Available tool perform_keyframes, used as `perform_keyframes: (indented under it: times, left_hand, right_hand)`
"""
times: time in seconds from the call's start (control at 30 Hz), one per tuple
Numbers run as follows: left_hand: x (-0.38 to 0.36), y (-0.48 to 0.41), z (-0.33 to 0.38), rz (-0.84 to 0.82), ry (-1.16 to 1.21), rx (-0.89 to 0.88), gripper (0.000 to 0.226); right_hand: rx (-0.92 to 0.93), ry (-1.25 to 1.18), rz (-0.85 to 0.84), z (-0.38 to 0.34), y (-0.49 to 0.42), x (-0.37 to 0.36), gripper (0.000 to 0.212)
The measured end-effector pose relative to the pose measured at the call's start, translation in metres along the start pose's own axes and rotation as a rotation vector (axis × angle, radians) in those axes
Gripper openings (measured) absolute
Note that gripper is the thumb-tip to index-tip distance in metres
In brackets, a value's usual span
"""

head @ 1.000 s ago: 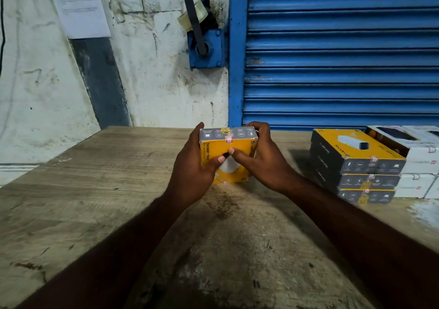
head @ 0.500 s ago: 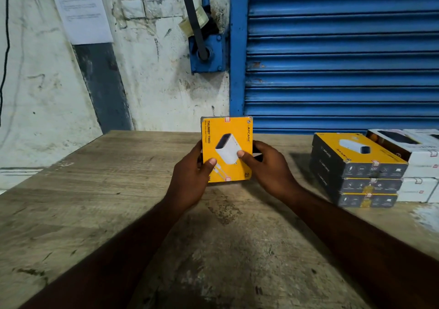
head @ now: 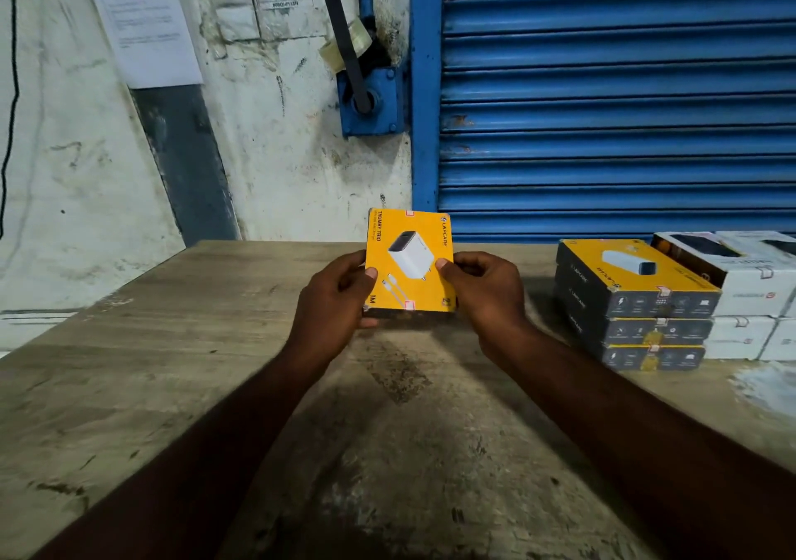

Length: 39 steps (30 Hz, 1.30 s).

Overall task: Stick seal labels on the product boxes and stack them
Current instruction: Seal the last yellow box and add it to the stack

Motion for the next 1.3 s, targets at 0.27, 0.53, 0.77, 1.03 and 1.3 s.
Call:
perform_keyframes:
  times: [0.27,0.53,0.77,1.03,1.3]
  left_hand:
    - [-0.013,0.002,0.005,-0.115,0.163,0.195,0.025]
    - [-0.039,0.005,0.029,-0.136,0.229,0.265,0.022]
    - [-0.085,0.009,0.063,-0.216,0.304,0.312,0.019]
    - [-0.151,0.01,0.091,-0.273,0.289,0.293,0.02]
    - [-0.202,0.005,0.098,-0.279,0.277,0.301,0.016]
  right_hand:
    - [0.001,0.129,0.014,-0.013,-0.001,0.02,0.008]
    - [-0.04,0.288,-0.03,-0.049,-0.009,0.051,0.024]
    - [-0.087,0.394,-0.023,-0.083,-0.028,0.102,0.023]
    - [-0.182,0.47,-0.023,-0.092,-0.039,0.166,0.019]
    - [-0.22,0.563,0.101,-0.081,-0.055,0.213,0.026]
Point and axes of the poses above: each hand's wrist, its own y-axis away from the middle knuckle, its own x-axis out of the back of the hand, z = x × y, the point moved 7 cm from there along -y, towards the middle knuckle, and after that the axes turned 2 degrees about -z, right-handed, at the moved point
